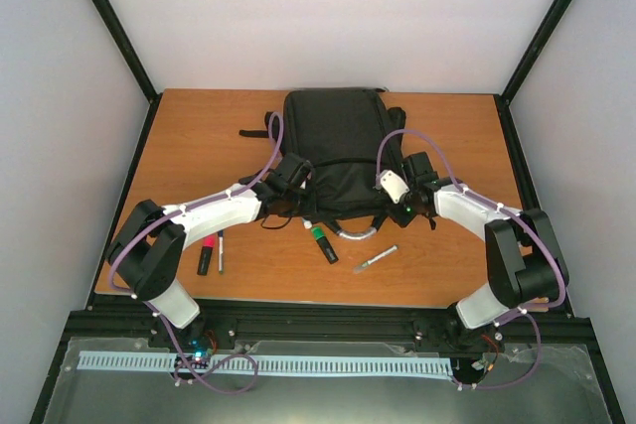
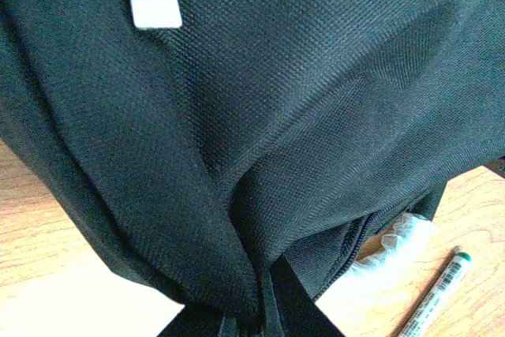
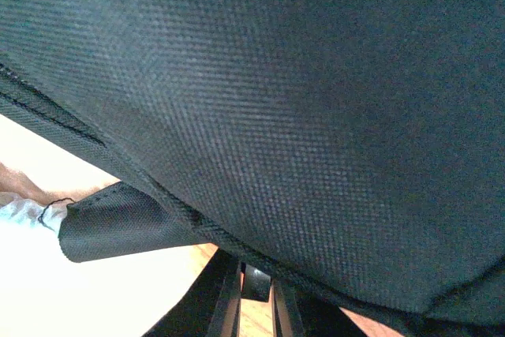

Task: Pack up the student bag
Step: Zip the student bag at the center of the board.

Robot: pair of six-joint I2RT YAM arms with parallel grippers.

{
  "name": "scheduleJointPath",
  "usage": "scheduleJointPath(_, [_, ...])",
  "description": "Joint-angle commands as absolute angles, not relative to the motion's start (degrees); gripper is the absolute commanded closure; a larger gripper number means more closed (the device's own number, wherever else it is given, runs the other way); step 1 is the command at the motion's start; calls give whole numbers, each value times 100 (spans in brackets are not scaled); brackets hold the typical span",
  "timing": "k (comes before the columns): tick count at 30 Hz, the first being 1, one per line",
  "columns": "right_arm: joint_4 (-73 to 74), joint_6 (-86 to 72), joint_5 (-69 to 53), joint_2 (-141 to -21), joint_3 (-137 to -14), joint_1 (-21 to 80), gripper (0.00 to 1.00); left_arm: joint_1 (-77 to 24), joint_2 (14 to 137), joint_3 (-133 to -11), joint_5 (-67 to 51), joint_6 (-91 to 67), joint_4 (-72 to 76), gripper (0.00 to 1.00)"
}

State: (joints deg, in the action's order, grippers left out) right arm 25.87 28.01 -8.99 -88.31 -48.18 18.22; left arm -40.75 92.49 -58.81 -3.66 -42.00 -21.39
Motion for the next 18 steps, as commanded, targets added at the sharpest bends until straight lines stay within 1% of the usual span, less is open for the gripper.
scheduleJointPath(1, [2669,2744,-723,-8716,-4985,1805,92,-4052,9245,-5907,-348,-4133,-2041,99])
scheduleJointPath(5, [2943,2770,-1084,-8616,-5067,1560,97,-4052,9231,-5894,-325,-4105,-2047,99])
scheduleJointPath(13, [3254,2948,-1779,-8573,-5028,1154,97,-4052,9247,-5845,-322,-4093,-2024,99])
scheduleJointPath(18, [3283,2915,-2179,-8791,-5069,1067,96,-4052,9264,-5853,-354,-4087,-2012,99])
